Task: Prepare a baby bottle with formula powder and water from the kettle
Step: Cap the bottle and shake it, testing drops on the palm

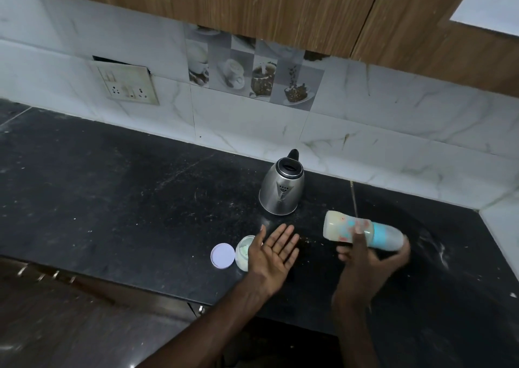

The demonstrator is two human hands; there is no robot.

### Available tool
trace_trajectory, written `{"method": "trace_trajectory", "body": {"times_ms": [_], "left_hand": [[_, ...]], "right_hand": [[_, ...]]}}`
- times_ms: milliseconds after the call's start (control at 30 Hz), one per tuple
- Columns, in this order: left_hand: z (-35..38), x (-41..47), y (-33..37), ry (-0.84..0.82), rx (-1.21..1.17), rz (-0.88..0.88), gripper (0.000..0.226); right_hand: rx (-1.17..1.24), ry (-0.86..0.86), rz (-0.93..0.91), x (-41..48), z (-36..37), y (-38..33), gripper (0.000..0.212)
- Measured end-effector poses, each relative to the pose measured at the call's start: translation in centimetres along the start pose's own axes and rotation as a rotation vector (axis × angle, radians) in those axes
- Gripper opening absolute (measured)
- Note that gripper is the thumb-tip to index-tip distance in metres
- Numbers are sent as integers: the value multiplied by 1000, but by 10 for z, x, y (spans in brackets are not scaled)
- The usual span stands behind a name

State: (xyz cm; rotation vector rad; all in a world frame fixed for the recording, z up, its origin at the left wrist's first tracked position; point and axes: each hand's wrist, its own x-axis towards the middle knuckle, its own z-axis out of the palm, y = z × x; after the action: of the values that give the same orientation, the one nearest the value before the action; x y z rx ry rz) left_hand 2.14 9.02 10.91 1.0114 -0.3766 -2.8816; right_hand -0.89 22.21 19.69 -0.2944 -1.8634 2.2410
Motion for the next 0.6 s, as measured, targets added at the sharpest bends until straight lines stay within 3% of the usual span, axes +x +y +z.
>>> {"method": "trace_trajectory", "body": {"times_ms": [67, 167, 233, 367, 400, 500, 533, 600], "left_hand": [[-2, 2, -1, 2, 4, 0, 59], [2, 5, -4, -56, -52, -11, 61], [6, 3, -2, -72, -58, 3, 60], [2, 3, 1, -41, -12, 16, 58], [2, 3, 2, -37, -15, 16, 59], [5, 3, 1, -45, -21, -5, 58], [7, 2, 1, -50, -25, -8, 57], [9, 1, 0, -49, -28, 2, 57]], "right_hand": [[-50, -102, 84, -11, 5, 10, 80], [-337, -464, 90, -28, 4, 15, 85], [-357, -425, 12, -25, 2, 7, 88], [-204, -79, -17, -12, 9, 3, 87], [-246, -113, -5, -13, 12, 5, 87], [-462, -463, -8, -21, 15, 14, 91], [-477, -498, -38, -20, 13, 11, 92], [-425, -396, -111, -11, 10, 1, 91]]}}
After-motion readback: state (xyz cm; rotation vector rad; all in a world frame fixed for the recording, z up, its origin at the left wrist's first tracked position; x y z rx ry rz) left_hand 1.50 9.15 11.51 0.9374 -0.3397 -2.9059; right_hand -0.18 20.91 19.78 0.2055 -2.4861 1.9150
